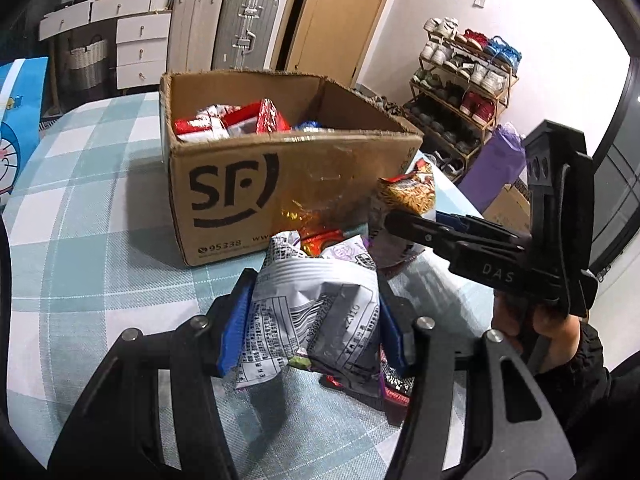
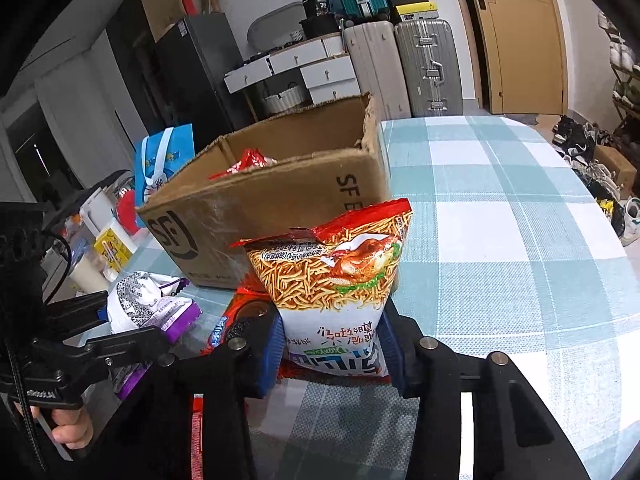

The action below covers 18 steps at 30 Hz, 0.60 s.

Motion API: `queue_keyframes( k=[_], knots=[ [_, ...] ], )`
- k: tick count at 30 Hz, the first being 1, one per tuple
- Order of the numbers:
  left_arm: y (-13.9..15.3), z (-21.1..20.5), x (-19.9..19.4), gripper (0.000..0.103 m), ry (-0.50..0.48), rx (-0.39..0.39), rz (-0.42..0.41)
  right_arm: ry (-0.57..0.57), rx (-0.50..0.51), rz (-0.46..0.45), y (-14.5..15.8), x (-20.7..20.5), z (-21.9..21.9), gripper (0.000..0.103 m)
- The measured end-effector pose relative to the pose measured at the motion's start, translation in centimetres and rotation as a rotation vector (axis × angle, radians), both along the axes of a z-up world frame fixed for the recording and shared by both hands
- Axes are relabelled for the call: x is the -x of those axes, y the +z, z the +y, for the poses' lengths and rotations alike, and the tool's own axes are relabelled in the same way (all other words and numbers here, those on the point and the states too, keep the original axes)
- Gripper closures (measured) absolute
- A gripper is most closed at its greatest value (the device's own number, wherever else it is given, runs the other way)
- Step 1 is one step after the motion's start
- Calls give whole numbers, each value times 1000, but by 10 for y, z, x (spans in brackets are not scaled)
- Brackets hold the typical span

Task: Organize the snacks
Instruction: 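Lift both bags over the box and open both tools to release them inside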

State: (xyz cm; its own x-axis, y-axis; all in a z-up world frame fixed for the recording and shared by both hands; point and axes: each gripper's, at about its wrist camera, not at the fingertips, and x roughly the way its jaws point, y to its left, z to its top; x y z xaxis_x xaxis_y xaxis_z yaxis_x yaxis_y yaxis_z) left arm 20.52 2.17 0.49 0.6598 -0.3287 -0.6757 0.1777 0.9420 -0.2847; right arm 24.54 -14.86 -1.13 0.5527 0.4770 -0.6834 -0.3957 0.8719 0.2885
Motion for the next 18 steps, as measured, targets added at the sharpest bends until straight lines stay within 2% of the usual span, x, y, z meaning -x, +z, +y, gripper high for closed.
queue_keyframes(
  k=[18],
  knots=[
    [35, 17, 24, 50, 107, -7, -101, 17, -58, -101, 48, 23, -5, 60]
  ],
)
